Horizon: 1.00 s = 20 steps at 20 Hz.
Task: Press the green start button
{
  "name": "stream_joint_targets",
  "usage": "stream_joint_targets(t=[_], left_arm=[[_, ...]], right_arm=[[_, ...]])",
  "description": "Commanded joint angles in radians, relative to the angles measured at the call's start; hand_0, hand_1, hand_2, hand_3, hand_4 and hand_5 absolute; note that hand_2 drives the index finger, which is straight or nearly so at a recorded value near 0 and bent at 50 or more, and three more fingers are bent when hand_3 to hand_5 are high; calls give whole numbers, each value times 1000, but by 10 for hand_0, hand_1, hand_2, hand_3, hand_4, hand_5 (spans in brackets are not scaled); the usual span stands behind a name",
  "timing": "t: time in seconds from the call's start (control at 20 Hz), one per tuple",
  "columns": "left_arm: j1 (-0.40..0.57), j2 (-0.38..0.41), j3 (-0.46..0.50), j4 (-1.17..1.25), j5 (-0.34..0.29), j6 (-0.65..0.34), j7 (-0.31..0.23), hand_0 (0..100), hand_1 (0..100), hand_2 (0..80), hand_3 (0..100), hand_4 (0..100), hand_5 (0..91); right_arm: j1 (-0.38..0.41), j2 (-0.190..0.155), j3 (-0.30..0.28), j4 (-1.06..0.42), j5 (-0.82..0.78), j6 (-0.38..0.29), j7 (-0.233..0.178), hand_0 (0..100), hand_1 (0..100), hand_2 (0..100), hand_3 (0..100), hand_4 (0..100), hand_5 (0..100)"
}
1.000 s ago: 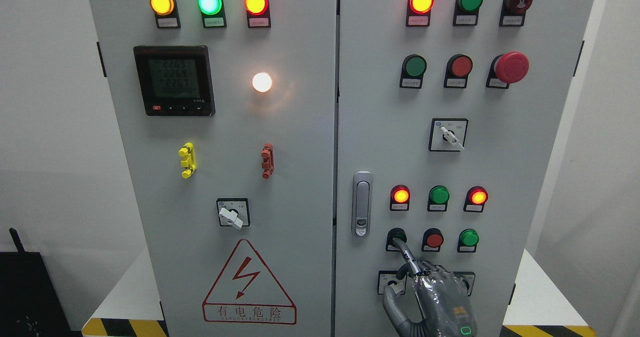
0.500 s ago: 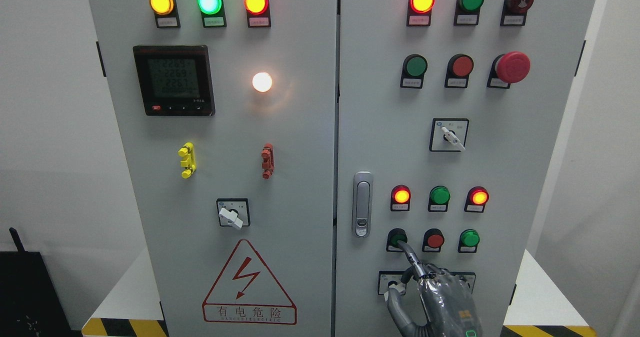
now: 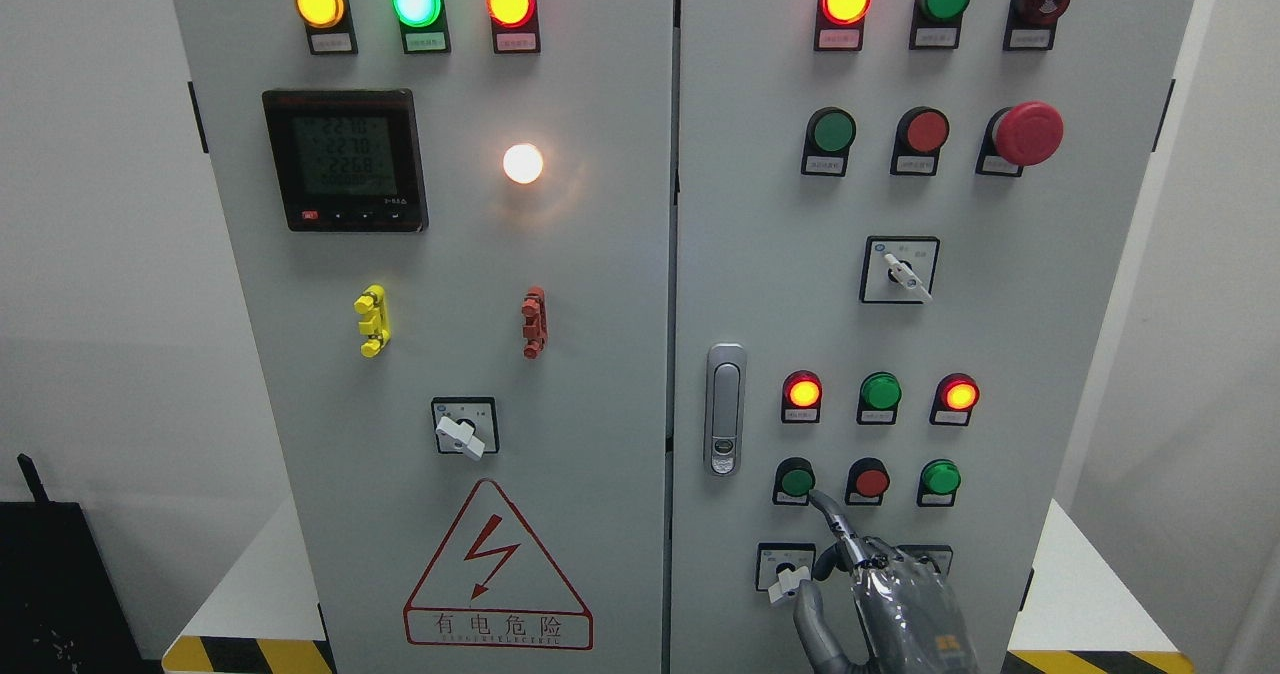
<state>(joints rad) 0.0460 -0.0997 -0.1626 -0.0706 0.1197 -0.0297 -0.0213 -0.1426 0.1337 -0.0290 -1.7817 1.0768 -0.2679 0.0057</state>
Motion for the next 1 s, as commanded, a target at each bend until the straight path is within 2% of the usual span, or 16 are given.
stream_joint_targets(t=[0.0,0.15,0.25,0.4,0.65,0.7,0.75,0.8,0.9,0.95], left_arm=[[0,0,0,0,0,1,0,120,556,0,0,0,0],[0,0,0,0,0,1,0,120,556,0,0,0,0],[0,0,0,0,0,1,0,120,556,0,0,0,0],[0,0,0,0,0,1,0,120,556,0,0,0,0],[0,0,0,0,0,1,0,120,556,0,0,0,0],[0,0,0,0,0,1,0,120,556,0,0,0,0],[0,0,0,0,0,1,0,120,556,0,0,0,0],[0,0,0,0,0,1,0,120,556,0,0,0,0],[0,0,0,0,0,1,0,120,556,0,0,0,0],[0,0,0,0,0,1,0,120,556,0,0,0,0]], right_arm=[[55,0,-5,-85,-70,-5,-4,890,436,0,591,550,420],[72,0,-3,-103,-124,-5,-4,911,424,0,581,533,384],[89,0,0,-122,-164,-1,-4,914,415,0,552,489,317],[118,0,4,-145,-221,7,-4,910,408,0,512,449,282],[155,0,11,-169,-357,22,-1,903,379,0,379,334,181],[162,0,14,-174,-383,35,-1,894,350,0,311,269,114],[173,0,24,-188,-415,50,0,891,347,0,308,262,115],[184,0,38,-205,-457,70,14,879,326,0,260,219,79],[210,-2,58,-238,-553,114,49,766,277,0,207,163,15],[215,-2,61,-243,-587,122,54,706,267,0,186,137,0]])
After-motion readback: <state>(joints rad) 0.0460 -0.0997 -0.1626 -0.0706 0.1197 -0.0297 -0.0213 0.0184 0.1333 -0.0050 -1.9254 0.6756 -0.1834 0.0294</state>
